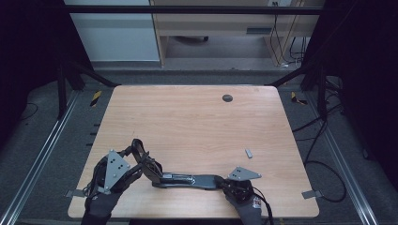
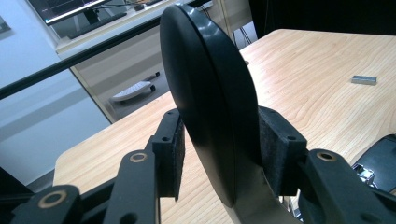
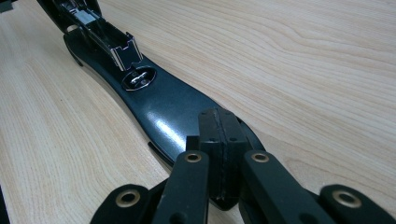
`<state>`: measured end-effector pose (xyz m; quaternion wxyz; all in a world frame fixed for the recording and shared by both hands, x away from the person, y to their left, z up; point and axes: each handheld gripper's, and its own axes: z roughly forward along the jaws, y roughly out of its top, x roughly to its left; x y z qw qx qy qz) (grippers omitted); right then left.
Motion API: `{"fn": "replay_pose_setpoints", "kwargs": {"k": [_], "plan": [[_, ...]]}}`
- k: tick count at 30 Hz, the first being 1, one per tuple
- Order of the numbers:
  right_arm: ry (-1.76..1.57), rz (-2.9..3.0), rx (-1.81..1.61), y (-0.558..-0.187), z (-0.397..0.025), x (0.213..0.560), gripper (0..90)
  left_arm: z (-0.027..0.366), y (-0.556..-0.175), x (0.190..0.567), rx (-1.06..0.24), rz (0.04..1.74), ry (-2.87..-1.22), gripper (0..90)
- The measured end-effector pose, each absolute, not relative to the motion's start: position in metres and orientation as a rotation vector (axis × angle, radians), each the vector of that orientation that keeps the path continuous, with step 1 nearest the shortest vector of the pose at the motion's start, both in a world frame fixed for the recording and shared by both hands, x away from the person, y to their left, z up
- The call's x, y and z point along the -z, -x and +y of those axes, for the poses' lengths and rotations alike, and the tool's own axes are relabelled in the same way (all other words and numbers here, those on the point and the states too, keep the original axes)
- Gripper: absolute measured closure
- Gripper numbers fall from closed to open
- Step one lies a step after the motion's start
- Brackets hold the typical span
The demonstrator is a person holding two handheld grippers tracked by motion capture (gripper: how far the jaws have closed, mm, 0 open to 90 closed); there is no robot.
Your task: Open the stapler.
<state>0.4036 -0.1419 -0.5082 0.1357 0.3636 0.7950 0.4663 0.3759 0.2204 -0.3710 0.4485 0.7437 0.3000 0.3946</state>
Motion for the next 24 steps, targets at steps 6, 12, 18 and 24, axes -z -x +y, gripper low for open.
{"fn": "replay_pose_setpoints", "kwargs": {"k": [6,12,18,24], "plan": [[-1.053,2.303,-1.351,-0.404,-0.142,0.508,90.0,0.230,-0.375,0.373,-0.963,0.764,-1.822,53.6],[-1.050,2.304,-1.350,-0.403,-0.142,0.508,90.0,0.236,-0.374,0.376,-0.954,0.779,-1.798,53.4],[-1.050,2.304,-1.351,-0.403,-0.142,0.508,90.0,0.242,-0.373,0.379,-0.949,0.802,-1.772,53.0],[-1.050,2.303,-1.352,-0.403,-0.142,0.508,90.0,0.244,-0.371,0.383,-0.953,0.817,-1.744,53.0]]}}
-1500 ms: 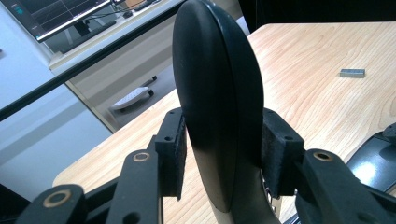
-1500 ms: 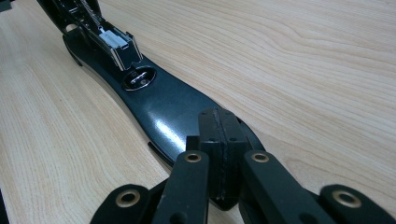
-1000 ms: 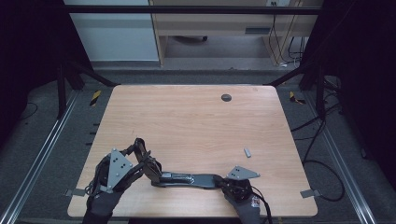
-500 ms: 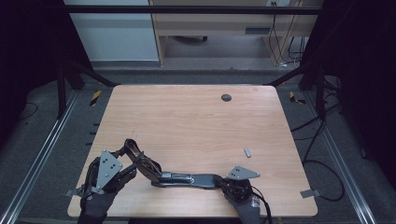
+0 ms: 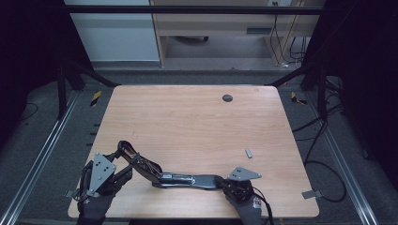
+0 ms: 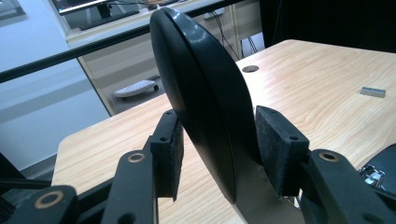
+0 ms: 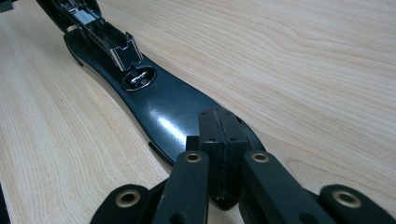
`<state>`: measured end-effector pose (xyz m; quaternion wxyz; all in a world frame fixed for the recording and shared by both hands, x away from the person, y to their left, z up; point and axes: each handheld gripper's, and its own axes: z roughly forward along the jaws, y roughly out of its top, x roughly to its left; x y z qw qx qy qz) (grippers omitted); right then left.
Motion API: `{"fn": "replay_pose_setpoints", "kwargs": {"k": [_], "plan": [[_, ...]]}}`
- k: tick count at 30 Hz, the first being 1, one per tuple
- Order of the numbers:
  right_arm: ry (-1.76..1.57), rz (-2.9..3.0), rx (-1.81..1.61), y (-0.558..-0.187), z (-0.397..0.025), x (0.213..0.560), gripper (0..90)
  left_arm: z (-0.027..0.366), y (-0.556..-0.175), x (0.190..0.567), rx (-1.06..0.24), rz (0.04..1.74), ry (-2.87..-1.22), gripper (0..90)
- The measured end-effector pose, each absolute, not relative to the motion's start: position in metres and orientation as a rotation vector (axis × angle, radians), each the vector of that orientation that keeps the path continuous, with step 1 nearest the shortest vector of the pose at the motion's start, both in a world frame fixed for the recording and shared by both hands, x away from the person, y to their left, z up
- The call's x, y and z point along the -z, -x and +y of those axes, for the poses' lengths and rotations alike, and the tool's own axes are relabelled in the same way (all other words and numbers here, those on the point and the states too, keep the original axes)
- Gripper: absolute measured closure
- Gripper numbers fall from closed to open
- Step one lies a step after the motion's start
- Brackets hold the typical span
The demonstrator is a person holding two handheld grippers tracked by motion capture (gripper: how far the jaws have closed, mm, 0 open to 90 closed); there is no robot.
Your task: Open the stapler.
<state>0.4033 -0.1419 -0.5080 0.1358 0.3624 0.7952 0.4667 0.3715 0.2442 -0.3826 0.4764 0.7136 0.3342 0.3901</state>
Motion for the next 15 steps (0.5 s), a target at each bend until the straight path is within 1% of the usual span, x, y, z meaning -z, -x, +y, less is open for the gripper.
{"fn": "replay_pose_setpoints", "kwargs": {"k": [15], "plan": [[-1.053,2.304,-1.351,-0.404,-0.142,0.508,90.0,0.255,-0.370,0.388,-0.926,0.874,-1.697,52.8]]}}
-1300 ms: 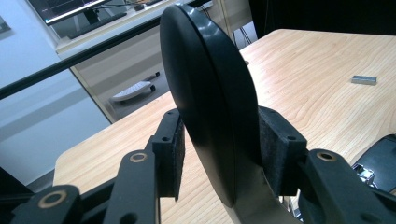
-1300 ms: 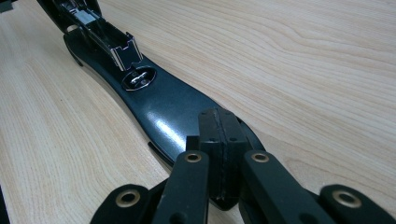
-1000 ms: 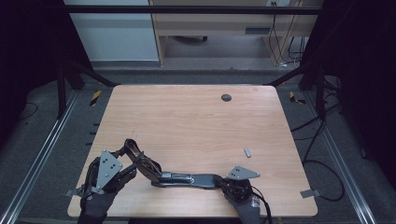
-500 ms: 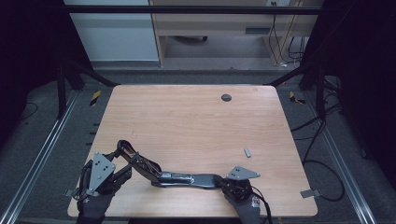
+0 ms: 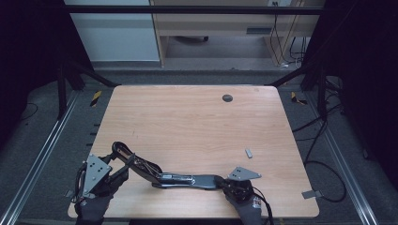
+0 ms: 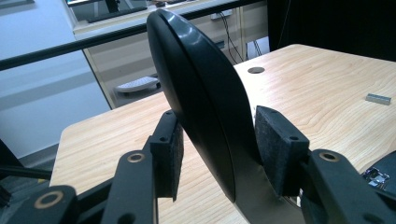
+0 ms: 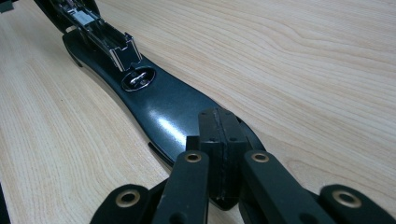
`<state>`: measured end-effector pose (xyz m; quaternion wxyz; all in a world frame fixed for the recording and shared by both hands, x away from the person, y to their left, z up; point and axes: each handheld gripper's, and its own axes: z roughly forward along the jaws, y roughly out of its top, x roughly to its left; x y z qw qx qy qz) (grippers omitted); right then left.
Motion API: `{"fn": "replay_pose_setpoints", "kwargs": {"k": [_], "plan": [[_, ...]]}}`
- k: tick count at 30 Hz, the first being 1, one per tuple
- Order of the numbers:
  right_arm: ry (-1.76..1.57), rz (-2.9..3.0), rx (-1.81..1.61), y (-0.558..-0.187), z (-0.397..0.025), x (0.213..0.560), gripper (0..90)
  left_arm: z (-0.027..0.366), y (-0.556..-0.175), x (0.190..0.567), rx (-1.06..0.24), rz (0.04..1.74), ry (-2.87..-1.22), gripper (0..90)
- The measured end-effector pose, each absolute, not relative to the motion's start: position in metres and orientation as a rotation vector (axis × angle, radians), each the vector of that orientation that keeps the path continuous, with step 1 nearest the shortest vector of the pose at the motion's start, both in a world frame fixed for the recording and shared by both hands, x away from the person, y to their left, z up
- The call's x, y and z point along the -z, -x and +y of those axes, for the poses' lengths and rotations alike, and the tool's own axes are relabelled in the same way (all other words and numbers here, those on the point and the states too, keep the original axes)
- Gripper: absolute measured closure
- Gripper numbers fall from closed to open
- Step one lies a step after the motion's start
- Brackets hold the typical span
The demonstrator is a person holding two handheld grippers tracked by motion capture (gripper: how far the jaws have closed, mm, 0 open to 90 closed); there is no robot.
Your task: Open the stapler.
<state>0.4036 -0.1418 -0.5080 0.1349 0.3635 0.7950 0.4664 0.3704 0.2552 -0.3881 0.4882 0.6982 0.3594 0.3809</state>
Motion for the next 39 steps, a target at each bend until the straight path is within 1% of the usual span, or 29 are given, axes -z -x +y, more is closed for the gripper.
{"fn": "replay_pose_setpoints", "kwargs": {"k": [10,16,23,32,37,39], "plan": [[-1.058,2.303,-1.351,-0.404,-0.142,0.508,90.0,0.270,-0.373,0.395,-0.872,0.937,-1.660,52.0],[-1.058,2.303,-1.351,-0.404,-0.141,0.508,90.0,0.275,-0.372,0.399,-0.876,0.948,-1.650,50.9],[-1.058,2.303,-1.350,-0.404,-0.142,0.508,90.0,0.285,-0.372,0.406,-0.846,0.969,-1.630,49.6],[-1.058,2.303,-1.351,-0.404,-0.142,0.508,90.0,0.285,-0.372,0.406,-0.875,0.961,-1.650,48.0],[-1.056,2.304,-1.352,-0.404,-0.142,0.508,90.0,0.283,-0.372,0.403,-0.921,0.955,-1.677,45.3],[-1.056,2.304,-1.351,-0.404,-0.142,0.508,90.0,0.282,-0.371,0.402,-0.931,0.950,-1.679,42.4]]}}
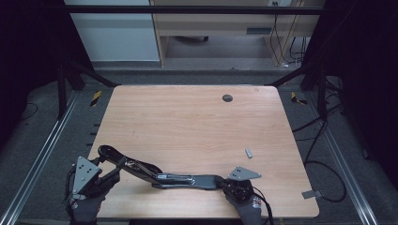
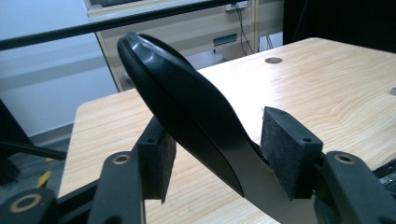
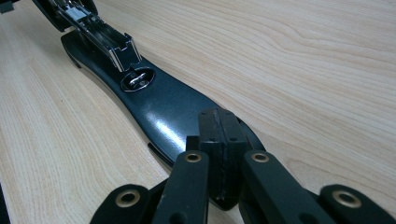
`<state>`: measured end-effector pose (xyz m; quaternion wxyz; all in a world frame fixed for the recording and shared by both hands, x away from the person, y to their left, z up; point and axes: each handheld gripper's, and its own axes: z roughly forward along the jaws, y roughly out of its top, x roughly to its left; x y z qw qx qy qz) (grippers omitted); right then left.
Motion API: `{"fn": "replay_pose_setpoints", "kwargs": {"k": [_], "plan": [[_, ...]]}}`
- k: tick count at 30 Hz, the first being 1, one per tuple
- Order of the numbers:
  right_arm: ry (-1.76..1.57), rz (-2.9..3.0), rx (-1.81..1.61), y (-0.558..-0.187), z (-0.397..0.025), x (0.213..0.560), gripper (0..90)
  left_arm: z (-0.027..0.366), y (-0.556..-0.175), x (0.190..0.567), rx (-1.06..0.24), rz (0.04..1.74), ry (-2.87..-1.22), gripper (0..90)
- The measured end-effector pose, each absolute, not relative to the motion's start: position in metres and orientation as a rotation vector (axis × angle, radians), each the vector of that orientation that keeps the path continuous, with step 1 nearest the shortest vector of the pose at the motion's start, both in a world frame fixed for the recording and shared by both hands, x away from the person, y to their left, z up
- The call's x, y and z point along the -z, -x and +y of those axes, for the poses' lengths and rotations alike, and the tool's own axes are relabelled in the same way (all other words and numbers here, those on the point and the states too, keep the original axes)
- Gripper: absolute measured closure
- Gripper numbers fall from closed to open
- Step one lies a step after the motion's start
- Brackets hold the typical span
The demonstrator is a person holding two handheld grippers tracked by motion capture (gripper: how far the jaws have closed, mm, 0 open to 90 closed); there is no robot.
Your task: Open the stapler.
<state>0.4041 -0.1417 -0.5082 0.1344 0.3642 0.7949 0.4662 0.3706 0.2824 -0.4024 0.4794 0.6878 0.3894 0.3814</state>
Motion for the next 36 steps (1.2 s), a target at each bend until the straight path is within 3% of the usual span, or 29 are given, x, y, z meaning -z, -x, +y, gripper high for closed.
{"fn": "replay_pose_setpoints", "kwargs": {"k": [17,36], "plan": [[-1.056,2.305,-1.351,-0.404,-0.142,0.508,90.0,0.297,-0.359,0.393,-0.913,0.924,-1.713,33.5],[-1.064,2.305,-1.357,-0.404,-0.142,0.508,90.0,0.314,-0.358,0.431,-0.905,1.026,-1.792,32.6]]}}
